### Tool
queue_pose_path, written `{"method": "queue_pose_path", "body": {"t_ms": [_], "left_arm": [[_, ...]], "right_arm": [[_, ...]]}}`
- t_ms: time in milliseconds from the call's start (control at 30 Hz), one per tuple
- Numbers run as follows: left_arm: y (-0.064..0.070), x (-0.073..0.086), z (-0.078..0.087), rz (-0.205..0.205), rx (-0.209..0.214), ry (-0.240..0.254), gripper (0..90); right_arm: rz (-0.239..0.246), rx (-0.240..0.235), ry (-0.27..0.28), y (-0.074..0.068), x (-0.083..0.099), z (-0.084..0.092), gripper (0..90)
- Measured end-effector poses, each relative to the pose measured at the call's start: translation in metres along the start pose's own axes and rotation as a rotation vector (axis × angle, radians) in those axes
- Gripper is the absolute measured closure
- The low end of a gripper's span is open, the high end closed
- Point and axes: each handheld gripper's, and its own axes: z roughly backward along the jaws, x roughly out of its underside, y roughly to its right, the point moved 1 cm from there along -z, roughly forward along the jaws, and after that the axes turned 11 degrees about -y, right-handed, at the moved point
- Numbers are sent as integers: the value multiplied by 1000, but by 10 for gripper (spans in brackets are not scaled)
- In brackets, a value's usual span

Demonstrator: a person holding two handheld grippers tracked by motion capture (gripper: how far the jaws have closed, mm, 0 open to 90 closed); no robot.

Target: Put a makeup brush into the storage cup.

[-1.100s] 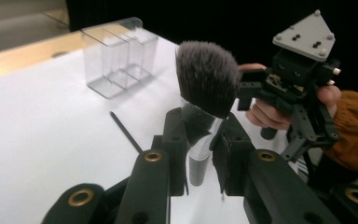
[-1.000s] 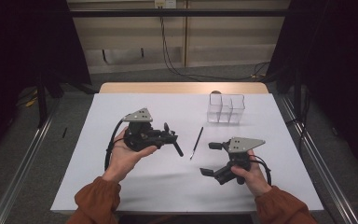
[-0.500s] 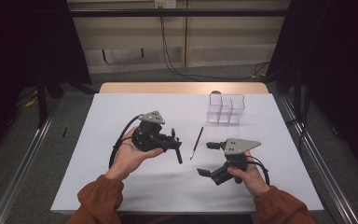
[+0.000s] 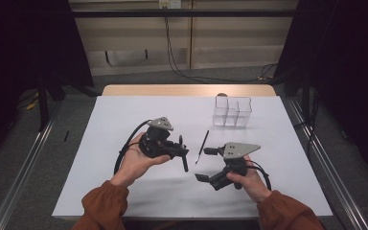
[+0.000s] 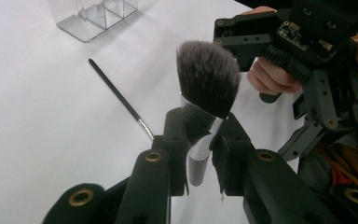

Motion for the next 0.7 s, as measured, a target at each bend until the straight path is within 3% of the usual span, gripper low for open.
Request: {"method": "queue_pose_path", "body": {"t_ms": [367,567,700], "left_arm": [[4,-1,-8,-8,13,-6,766],[4,-2,-9,-10,18,-4,766],[4,-1,-10,-5,21,-4,766]], "right_arm": [[-10,-32,13,-6,-8,-16,185],[-34,-24,24,-5,-9,-21,484],[-42,-19,33,-3,-10,-21,585]]}}
